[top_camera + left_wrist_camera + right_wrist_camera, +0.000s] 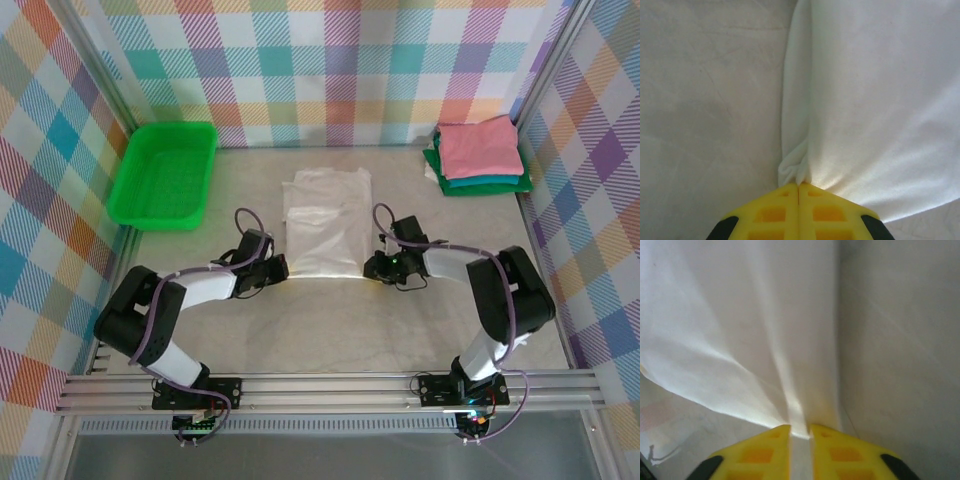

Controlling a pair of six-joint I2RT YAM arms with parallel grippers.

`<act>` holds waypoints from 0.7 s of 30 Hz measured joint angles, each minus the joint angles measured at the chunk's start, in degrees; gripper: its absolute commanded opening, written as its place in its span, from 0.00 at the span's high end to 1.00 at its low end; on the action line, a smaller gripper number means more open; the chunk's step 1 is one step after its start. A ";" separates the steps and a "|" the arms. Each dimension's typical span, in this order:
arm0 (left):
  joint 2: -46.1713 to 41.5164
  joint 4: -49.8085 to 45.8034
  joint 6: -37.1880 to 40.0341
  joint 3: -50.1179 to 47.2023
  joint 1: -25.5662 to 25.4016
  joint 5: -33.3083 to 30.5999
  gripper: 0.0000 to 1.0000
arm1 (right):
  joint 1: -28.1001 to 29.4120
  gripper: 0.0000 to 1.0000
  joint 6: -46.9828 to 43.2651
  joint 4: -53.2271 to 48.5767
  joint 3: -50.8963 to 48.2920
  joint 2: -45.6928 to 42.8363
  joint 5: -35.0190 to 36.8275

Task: Fold and stack the t-shirts

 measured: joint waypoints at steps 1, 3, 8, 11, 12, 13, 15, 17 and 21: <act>-0.81 -0.76 -0.04 -0.17 -0.81 -0.09 1.00 | 0.00 0.71 0.55 -0.33 -1.07 -1.57 0.02; -1.90 -2.34 -0.37 -0.17 -2.64 -0.09 1.00 | -0.07 0.63 2.21 -0.98 -3.04 -4.96 0.26; -4.09 -3.26 -1.99 -2.38 -5.97 -1.01 1.00 | -0.07 0.52 5.27 -3.23 -6.16 -12.87 2.21; -4.52 -3.41 -2.80 -4.24 -6.05 -1.90 1.00 | -0.07 0.49 5.90 -3.69 -6.43 -13.77 2.99; -4.52 -3.39 -2.82 -4.33 -6.03 -2.05 1.00 | -0.07 0.49 5.90 -3.74 -6.38 -13.18 2.99; -4.52 -3.21 -2.82 -4.31 -6.03 -2.25 1.00 | -0.07 0.49 5.90 -3.80 -6.23 -12.13 2.99; -4.50 -3.17 -2.82 -4.31 -6.03 -2.54 1.00 | -0.07 0.49 5.90 -3.76 -5.88 -9.88 2.93; -4.50 -3.08 -2.82 -4.31 -6.03 -2.78 1.00 | -0.04 0.50 5.90 -3.30 -5.51 -7.48 2.01; -4.48 -3.02 -2.84 -4.31 -6.03 -3.08 1.00 | -0.33 0.53 5.97 -3.76 -4.17 -5.20 0.28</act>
